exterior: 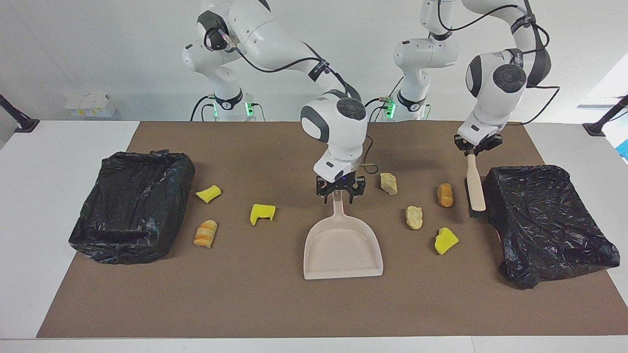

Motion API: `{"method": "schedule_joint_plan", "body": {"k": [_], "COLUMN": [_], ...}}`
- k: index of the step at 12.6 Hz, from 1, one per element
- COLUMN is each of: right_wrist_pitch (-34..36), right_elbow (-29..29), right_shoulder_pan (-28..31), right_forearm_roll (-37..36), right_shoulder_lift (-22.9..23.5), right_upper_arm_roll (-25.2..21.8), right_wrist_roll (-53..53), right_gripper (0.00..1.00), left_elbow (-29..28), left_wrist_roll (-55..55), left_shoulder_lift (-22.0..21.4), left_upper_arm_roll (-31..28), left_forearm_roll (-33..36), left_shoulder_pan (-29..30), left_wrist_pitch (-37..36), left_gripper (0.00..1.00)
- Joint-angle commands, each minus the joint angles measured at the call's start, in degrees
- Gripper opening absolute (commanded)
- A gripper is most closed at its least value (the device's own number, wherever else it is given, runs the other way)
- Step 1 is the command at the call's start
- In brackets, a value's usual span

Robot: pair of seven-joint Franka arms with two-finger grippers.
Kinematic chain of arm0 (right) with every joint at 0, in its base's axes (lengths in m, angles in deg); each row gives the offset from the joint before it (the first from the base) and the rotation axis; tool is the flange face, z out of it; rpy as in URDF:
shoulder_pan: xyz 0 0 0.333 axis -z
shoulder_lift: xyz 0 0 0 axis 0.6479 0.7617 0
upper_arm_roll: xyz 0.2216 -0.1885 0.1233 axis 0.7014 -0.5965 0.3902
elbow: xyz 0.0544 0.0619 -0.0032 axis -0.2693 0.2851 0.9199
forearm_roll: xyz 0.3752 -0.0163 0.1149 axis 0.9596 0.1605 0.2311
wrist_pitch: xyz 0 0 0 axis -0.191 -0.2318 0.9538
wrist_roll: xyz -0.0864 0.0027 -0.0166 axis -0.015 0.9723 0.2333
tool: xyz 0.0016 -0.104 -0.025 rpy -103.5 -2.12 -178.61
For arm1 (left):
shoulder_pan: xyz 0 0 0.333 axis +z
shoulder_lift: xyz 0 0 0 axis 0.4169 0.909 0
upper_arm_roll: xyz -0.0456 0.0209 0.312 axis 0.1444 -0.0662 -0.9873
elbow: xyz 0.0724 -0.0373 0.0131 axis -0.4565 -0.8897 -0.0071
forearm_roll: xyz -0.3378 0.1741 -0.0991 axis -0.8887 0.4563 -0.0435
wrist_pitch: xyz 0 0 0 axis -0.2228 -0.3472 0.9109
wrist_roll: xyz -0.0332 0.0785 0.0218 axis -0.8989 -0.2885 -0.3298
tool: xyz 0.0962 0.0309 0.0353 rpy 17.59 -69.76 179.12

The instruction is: Sweep and dump trash in bin

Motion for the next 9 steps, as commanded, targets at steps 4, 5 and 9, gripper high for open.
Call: {"method": "schedule_joint_plan", "body": {"k": [4,5,9], "right_wrist_pitch": [-1.15,-0.98,-0.62], "right_elbow": [2.98,3.06,3.5], "right_shoulder_pan": [0.65,0.74,1.27], "right_forearm_roll": [-1.6,-1.43,-1.16], "right_shoulder_lift": [-1.27,-1.53,-2.5], "right_upper_arm_roll": [0.36,0.36,0.36], "right_wrist_roll": [1.02,1.98,2.25], "right_gripper": [0.5,0.46,0.44], "left_elbow": [-4.81,-5.42,-5.43], "left_wrist_roll": [0.44,0.26,0.44], "left_shoulder_lift": [-1.16,-1.34,-1.34], "left_upper_arm_roll": [1.08,1.08,1.08], "left_forearm_roll": [-2.62,-5.6,-8.44], "left_shoulder_pan": [-2.99,-3.79,-10.03], "left_wrist_pitch": [0.45,0.37,0.54], "left_gripper": [0.0,0.0,0.0]}}
